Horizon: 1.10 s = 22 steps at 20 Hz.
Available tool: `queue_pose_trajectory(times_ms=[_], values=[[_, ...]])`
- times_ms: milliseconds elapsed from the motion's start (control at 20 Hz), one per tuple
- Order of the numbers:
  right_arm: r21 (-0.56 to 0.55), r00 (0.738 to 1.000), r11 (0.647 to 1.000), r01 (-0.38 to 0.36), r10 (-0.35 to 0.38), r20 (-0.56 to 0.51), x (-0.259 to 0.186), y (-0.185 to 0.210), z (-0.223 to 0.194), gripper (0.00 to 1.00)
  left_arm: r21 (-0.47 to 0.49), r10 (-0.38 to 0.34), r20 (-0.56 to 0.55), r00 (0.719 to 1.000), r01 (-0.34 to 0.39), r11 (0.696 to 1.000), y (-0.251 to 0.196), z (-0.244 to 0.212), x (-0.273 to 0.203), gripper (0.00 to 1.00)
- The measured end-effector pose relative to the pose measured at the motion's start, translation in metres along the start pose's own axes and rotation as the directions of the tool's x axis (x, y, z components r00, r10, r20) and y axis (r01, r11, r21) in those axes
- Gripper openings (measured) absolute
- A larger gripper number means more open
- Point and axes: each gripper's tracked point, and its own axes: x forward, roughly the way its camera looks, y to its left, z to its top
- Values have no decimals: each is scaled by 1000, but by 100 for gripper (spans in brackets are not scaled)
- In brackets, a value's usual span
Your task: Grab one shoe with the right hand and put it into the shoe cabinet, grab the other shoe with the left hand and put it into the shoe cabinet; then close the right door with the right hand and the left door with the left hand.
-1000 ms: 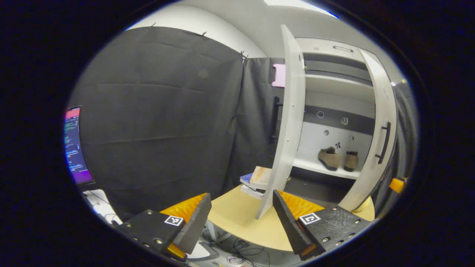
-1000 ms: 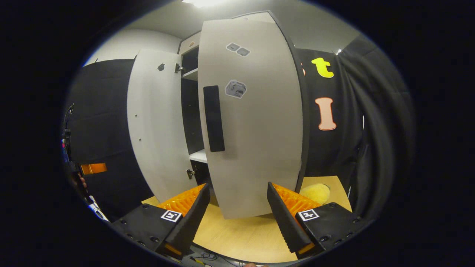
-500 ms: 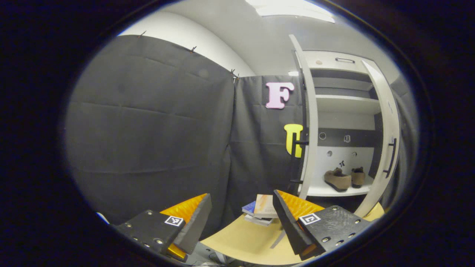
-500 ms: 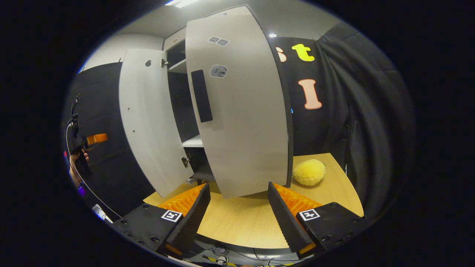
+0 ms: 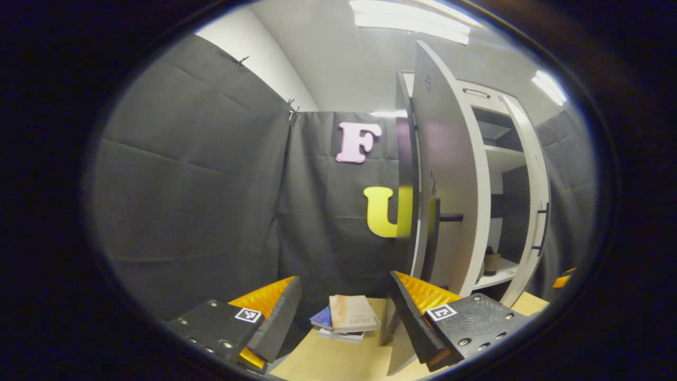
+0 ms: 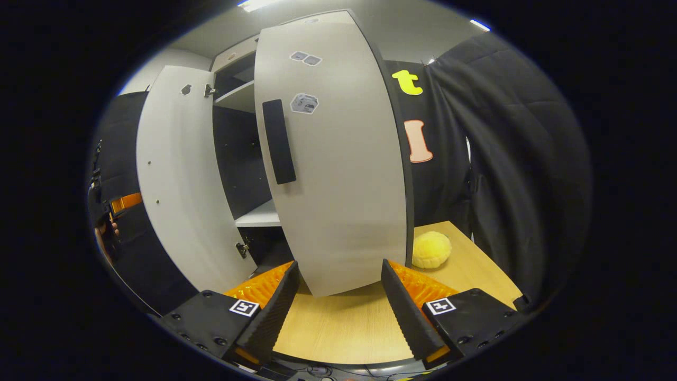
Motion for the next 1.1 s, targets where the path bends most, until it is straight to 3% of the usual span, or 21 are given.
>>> queue_pose_trajectory(times_ms=[150,300,350,750,1100], values=[[-22,1000,1000,20,-19,10,2,12,-2,98,4,-91,2,996,91,996,-8,-1,22,96],[-37,999,998,40,-40,15,1,19,-2,98,-4,-150,8,989,150,989,-16,4,44,96],[-36,999,998,48,-48,16,1,20,-4,98,-15,-177,9,984,177,984,-21,4,49,100],[-60,994,992,109,-108,16,-5,17,-13,98,45,-291,-45,956,293,955,-40,-4,58,94],[-58,993,991,121,-120,16,-4,16,-11,98,15,-391,-42,919,392,920,-107,-8,54,94]])
